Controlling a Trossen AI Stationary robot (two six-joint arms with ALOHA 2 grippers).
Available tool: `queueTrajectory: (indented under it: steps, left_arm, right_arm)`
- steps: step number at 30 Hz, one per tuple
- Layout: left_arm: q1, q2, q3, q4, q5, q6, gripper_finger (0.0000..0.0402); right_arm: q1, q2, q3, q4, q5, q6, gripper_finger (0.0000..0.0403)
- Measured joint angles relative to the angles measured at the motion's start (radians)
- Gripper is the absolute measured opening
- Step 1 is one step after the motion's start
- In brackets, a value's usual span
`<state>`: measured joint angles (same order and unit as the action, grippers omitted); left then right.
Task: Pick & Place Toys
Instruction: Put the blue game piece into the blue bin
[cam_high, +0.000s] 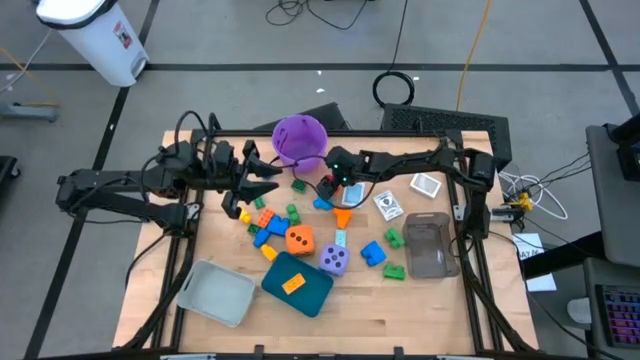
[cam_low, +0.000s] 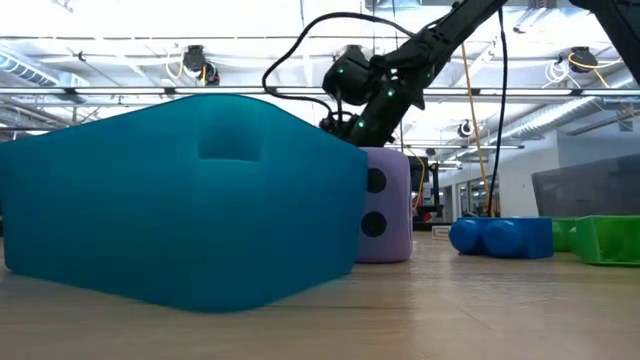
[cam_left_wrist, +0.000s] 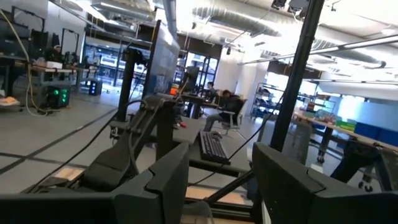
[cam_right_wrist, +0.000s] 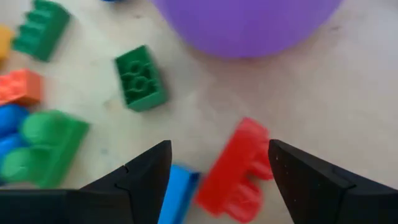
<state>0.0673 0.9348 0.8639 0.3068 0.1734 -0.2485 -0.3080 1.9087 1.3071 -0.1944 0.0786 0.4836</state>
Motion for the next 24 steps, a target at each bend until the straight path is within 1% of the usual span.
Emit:
queueTrajectory:
  steps: [2,5,9,11,19,24]
  left_arm:
    - [0.0,0.0,0.0,-0.003,0.0,0.0,0.0186]
    - [0.0,0.0,0.0,-0.016,0.0,0.0,0.0186]
    - [0.0,0.0,0.0,-0.024,0.0,0.0,0.0186]
    - [0.0,0.0,0.0,-0.025,0.0,-0.001,0.0186]
    - [0.0,0.0,0.0,-0.027,0.0,-0.001,0.0186]
    - [0.0,0.0,0.0,-0.027,0.0,-0.001,0.0186]
  right_arm:
    - [0.0,-0.001,0.0,-0.022,0.046,-0.013,0.0259]
    - [0.0,0.0,-0.01,-0.017,0.074,-0.024,0.0258]
    - [0.0,-0.001,-0.033,-0.016,0.071,-0.017,0.0255]
    - [0.0,0.0,-0.054,0.002,0.046,-0.005,0.0254]
    - [0.002,-0.003,-0.11,0.066,0.049,0.047,0.0254]
    - [0.002,-0.002,-0.137,0.059,0.055,0.075,0.0253]
